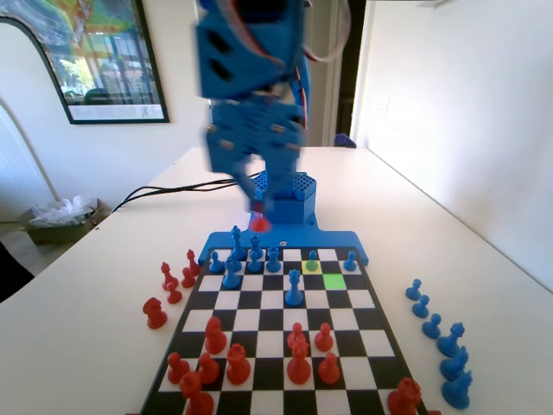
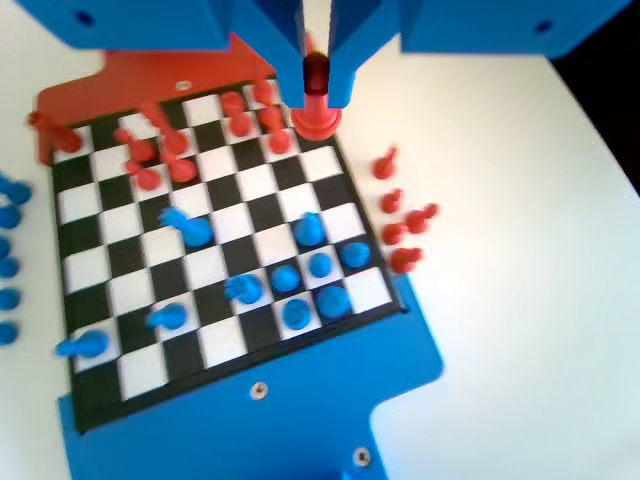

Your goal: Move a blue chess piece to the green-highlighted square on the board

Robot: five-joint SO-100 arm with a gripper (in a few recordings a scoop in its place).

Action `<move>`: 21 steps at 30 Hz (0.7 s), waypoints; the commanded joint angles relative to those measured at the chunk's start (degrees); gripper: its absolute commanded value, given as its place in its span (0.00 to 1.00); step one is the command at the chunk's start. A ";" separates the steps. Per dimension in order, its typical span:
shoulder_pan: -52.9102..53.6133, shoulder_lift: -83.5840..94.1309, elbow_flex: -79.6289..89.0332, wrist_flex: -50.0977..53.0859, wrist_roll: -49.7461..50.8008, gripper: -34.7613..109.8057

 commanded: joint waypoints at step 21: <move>18.72 -16.79 -11.25 -7.56 -3.96 0.25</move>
